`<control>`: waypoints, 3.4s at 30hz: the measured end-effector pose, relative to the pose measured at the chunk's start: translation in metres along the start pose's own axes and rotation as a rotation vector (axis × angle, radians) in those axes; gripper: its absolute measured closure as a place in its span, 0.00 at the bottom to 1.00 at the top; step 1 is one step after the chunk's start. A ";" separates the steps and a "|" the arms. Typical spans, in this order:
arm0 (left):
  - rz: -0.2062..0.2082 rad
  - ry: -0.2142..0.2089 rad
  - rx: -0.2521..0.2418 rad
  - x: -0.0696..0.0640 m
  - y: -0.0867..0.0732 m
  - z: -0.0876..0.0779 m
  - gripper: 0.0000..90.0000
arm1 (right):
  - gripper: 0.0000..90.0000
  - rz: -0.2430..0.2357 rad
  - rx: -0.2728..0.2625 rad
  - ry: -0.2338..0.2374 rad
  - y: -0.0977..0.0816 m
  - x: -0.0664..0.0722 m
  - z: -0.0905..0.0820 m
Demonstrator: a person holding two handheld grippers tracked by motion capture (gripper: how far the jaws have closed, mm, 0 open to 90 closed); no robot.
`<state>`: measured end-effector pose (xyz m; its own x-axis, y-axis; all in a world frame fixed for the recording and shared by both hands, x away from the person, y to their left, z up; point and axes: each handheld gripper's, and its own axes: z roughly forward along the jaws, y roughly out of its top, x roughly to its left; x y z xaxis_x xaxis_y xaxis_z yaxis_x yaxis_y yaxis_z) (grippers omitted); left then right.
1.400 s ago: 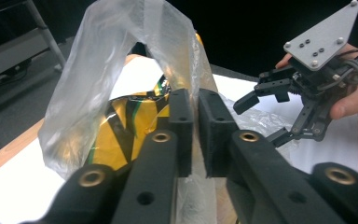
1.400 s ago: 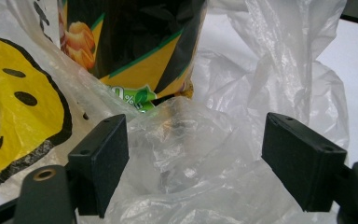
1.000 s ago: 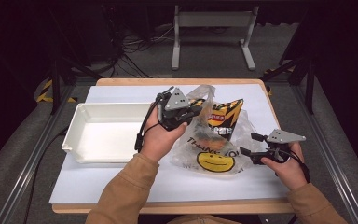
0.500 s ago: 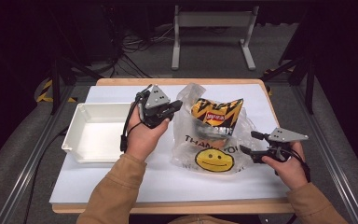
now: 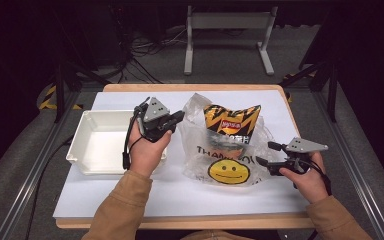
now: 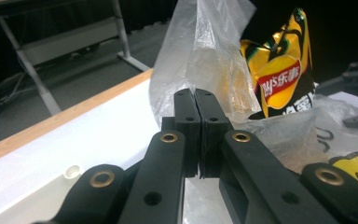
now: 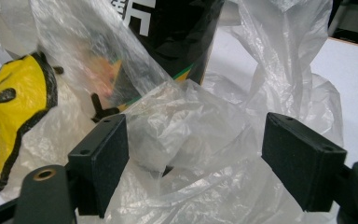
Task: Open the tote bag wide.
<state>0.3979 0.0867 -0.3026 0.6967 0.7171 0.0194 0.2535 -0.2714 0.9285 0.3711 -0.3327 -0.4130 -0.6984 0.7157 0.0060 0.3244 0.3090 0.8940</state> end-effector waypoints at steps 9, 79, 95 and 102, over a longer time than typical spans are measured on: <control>-0.044 0.028 0.016 0.007 -0.013 -0.002 0.98 | 0.26 -0.001 0.003 0.005 0.000 0.002 0.001; -0.045 -0.136 0.320 -0.052 -0.091 0.047 0.76 | 0.25 0.018 -0.068 0.020 0.015 -0.006 -0.025; -0.026 -0.148 0.145 -0.036 -0.056 0.007 0.39 | 0.25 -0.001 -0.105 0.023 0.029 -0.004 -0.033; -0.011 -0.124 0.064 -0.025 -0.029 0.002 0.22 | 0.25 0.005 -0.118 0.013 0.033 -0.006 -0.038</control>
<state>0.3745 0.0752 -0.3306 0.7702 0.6366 -0.0403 0.3011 -0.3070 0.9028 0.3620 -0.3502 -0.3666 -0.7050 0.7090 0.0159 0.2516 0.2290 0.9404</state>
